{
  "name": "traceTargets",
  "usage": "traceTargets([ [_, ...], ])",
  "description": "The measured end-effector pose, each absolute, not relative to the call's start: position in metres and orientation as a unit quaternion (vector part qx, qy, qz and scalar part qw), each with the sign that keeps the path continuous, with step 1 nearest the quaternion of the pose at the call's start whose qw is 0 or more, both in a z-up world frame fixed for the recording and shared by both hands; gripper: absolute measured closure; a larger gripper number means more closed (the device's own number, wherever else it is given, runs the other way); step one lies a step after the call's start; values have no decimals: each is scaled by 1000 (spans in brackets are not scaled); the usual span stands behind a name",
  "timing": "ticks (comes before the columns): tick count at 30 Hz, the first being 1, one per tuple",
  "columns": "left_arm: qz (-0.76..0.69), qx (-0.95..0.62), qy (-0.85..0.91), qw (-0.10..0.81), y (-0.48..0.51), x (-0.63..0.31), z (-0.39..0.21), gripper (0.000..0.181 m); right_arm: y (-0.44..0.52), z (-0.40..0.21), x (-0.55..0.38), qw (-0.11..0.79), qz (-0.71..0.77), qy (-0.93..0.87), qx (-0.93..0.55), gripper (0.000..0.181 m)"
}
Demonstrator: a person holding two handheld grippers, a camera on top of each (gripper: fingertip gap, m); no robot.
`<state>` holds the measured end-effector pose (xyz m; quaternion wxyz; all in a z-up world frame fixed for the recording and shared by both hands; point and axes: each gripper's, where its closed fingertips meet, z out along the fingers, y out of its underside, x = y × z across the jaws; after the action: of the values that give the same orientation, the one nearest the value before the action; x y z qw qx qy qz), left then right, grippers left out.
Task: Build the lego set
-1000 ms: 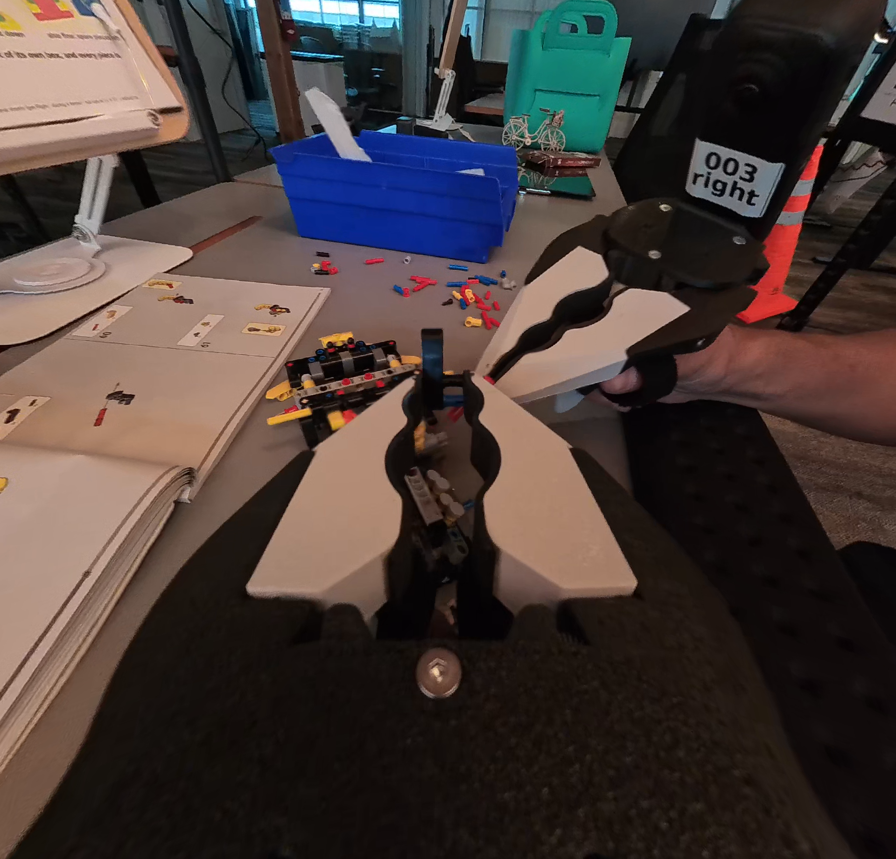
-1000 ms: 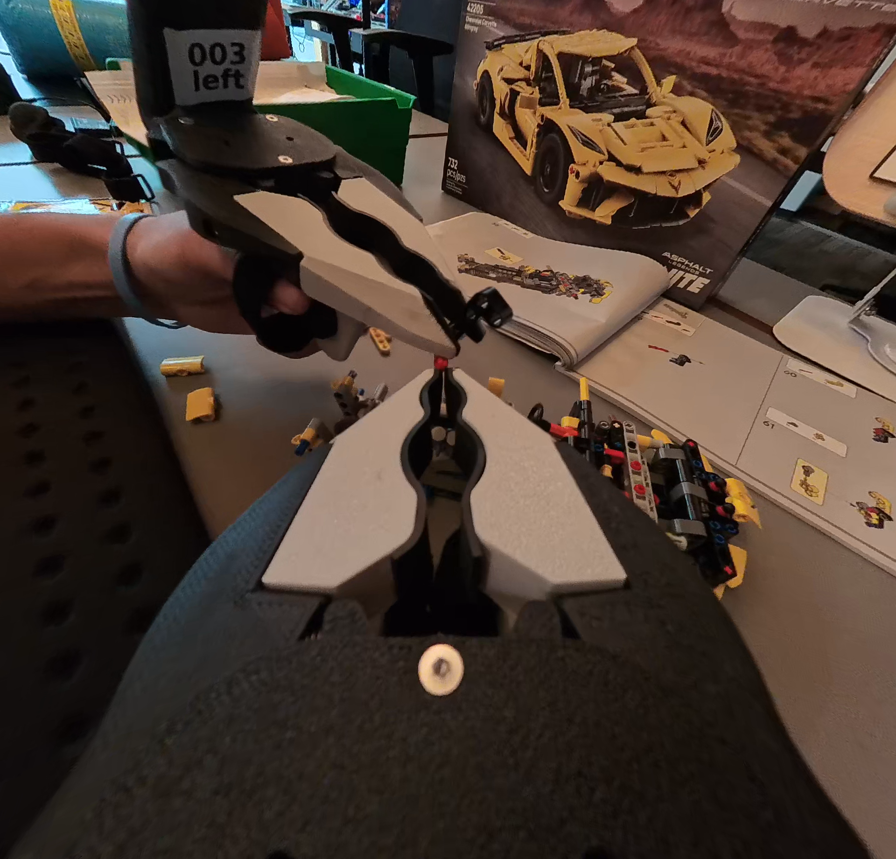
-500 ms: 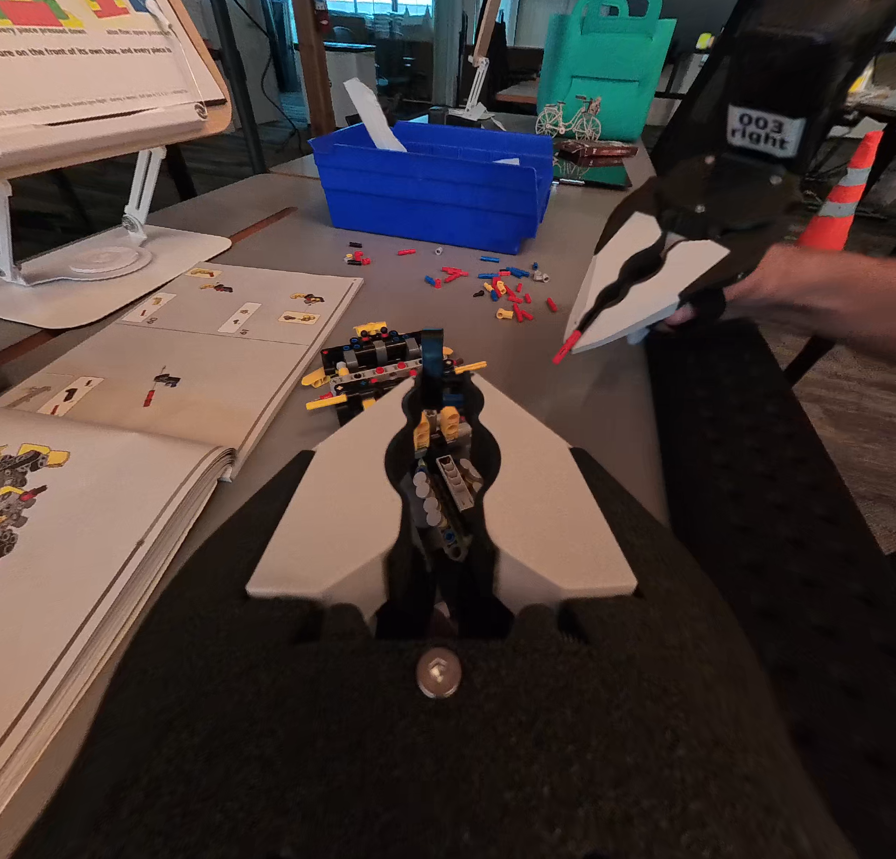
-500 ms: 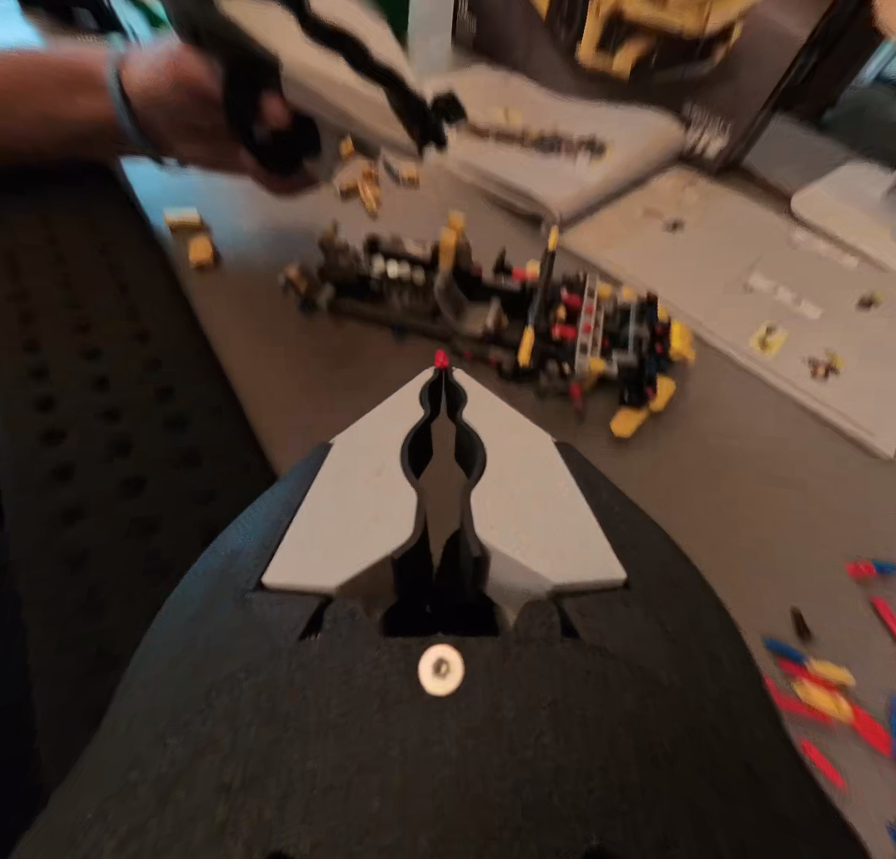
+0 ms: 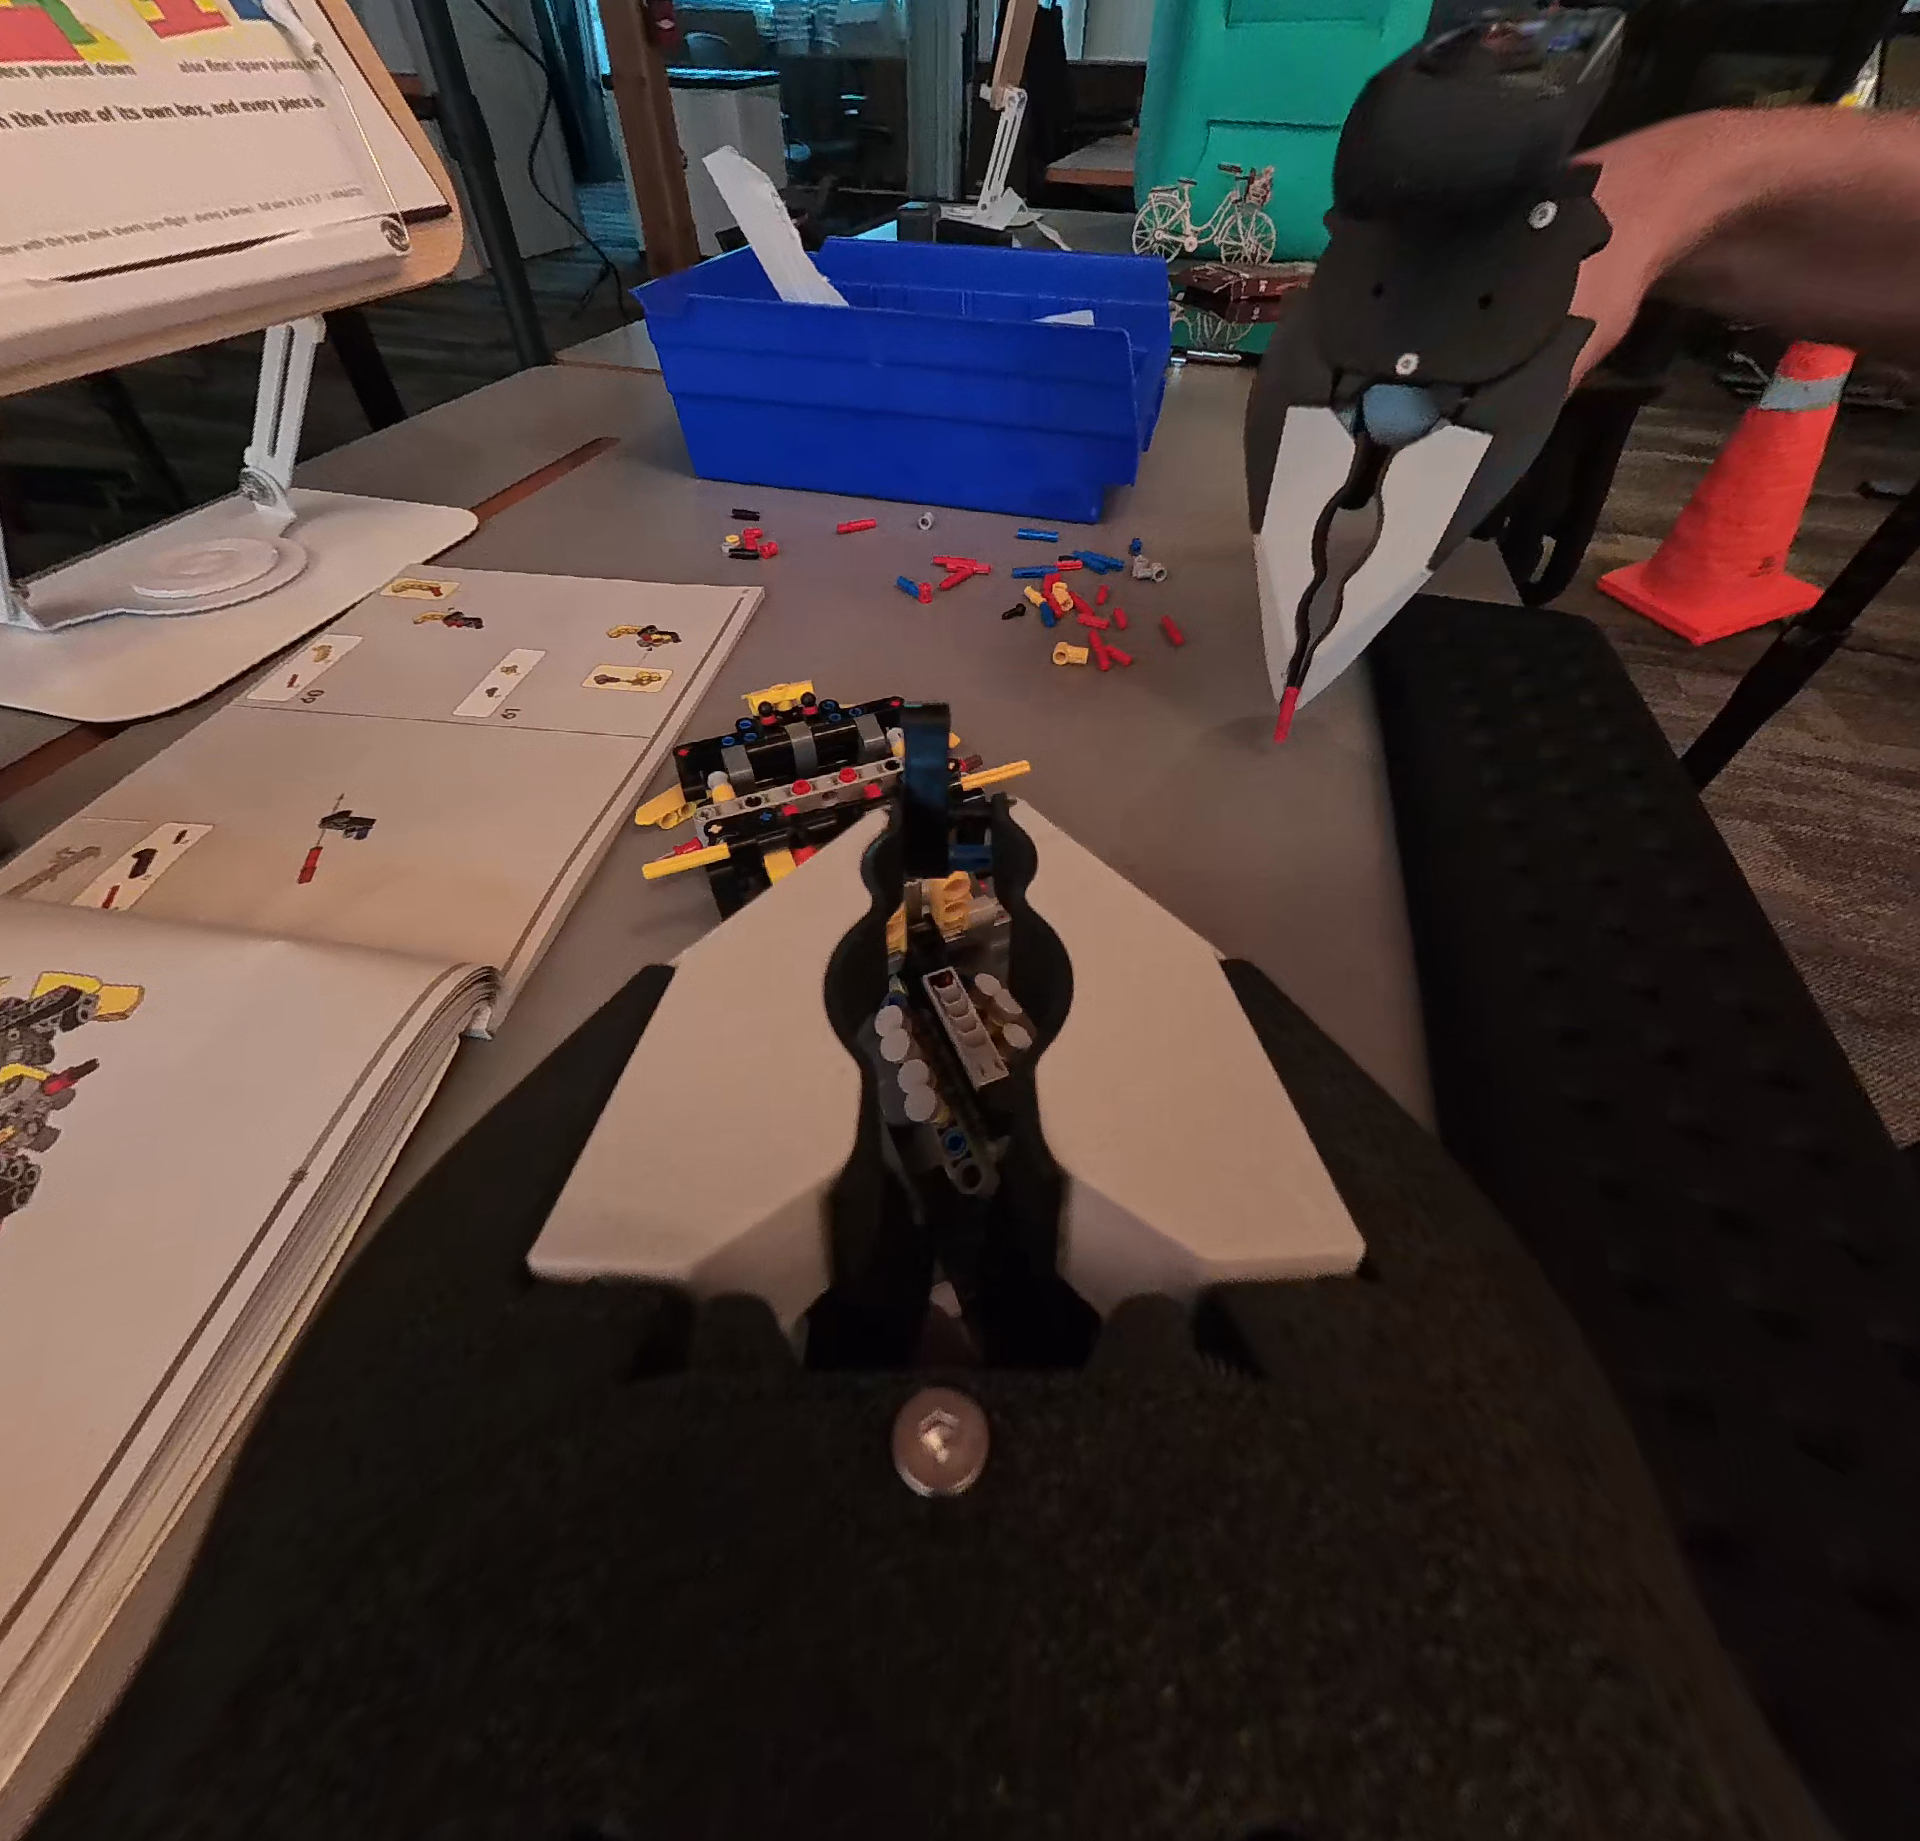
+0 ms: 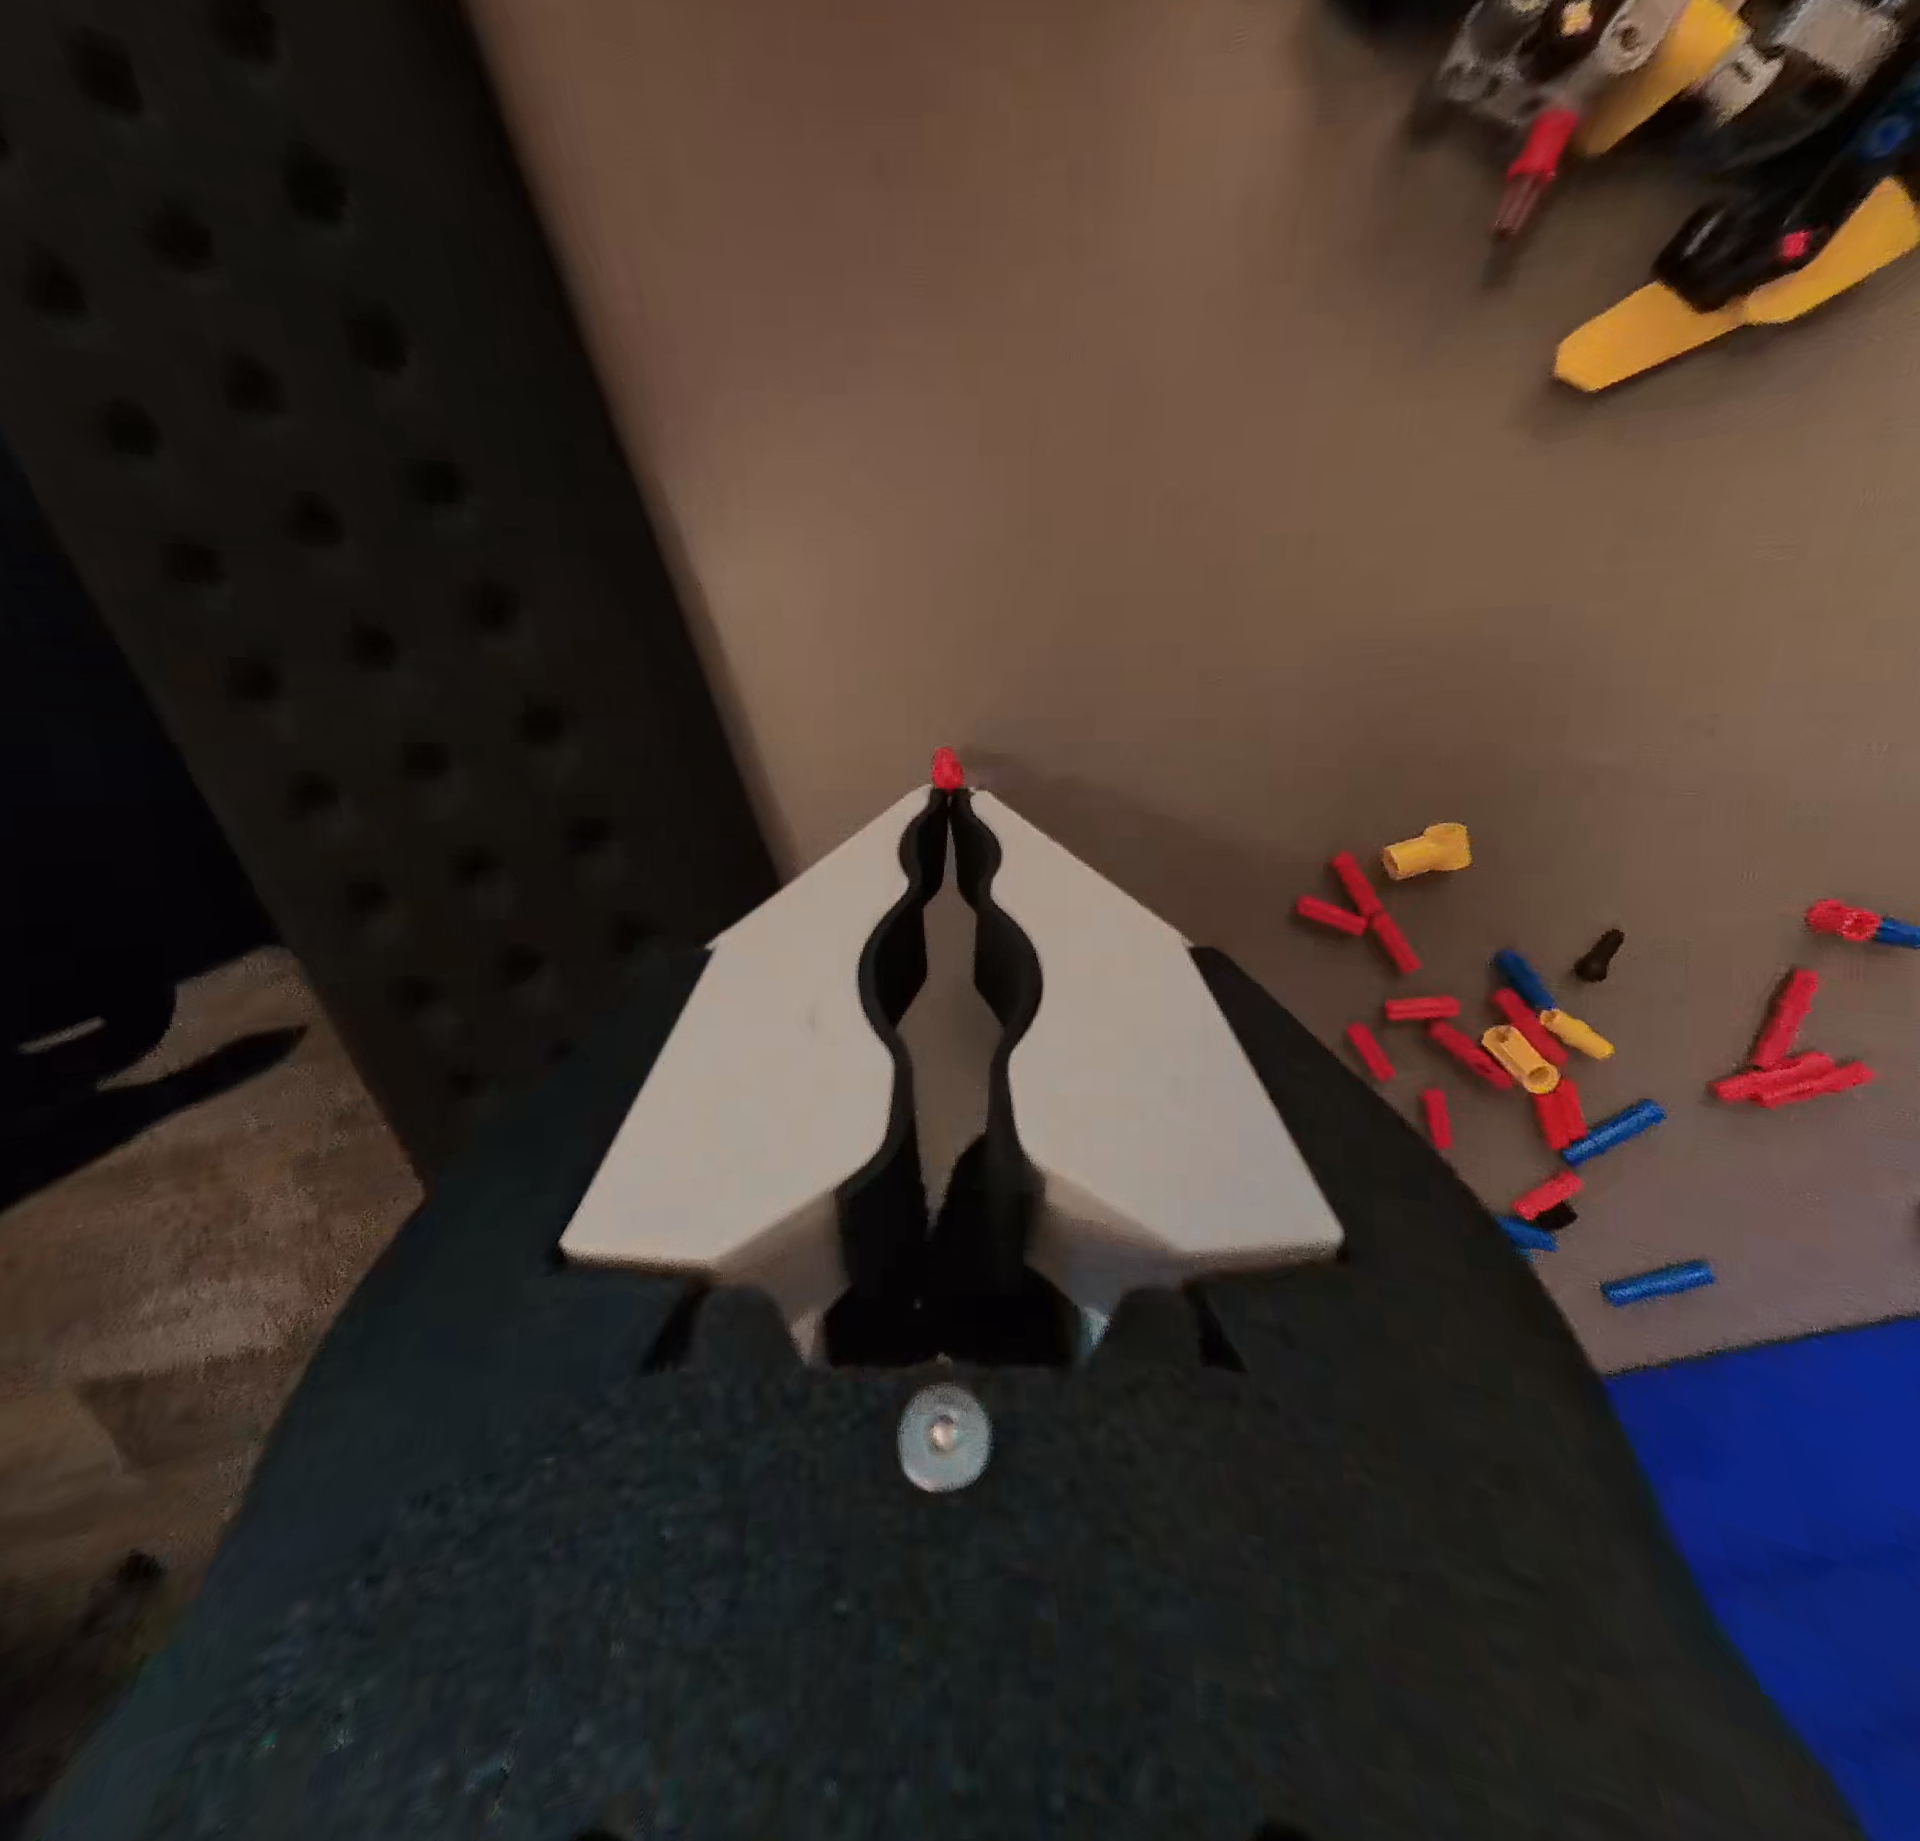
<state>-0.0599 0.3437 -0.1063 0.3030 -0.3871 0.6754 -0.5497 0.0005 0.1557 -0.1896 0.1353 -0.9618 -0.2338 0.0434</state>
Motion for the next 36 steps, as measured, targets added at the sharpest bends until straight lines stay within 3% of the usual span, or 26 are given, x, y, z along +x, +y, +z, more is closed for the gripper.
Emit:
traceTargets([
  [1, -549, -386, 677, 303, 343, -60, -107, 164, 155, -192, 1, 124, 40, -239, -962, 181],
  [14, -540, -382, 686, 303, 340, -60, -112, 165, 147, -208, 4, 61, 16, -267, -962, 174],
  [21, -539, -380, 689, 301, 339, -60, -113, 164, 147, -206, 2, 83, 21, -261, -961, 166],
  [27, -538, -378, 692, 299, 337, -60, -114, 164, 160, -198, 1, 140, 18, -256, -956, 168],
  [36, -540, -378, 693, 293, 336, -61, -114, 164, 166, -198, 3, 140, 5, -264, -954, 177],
])
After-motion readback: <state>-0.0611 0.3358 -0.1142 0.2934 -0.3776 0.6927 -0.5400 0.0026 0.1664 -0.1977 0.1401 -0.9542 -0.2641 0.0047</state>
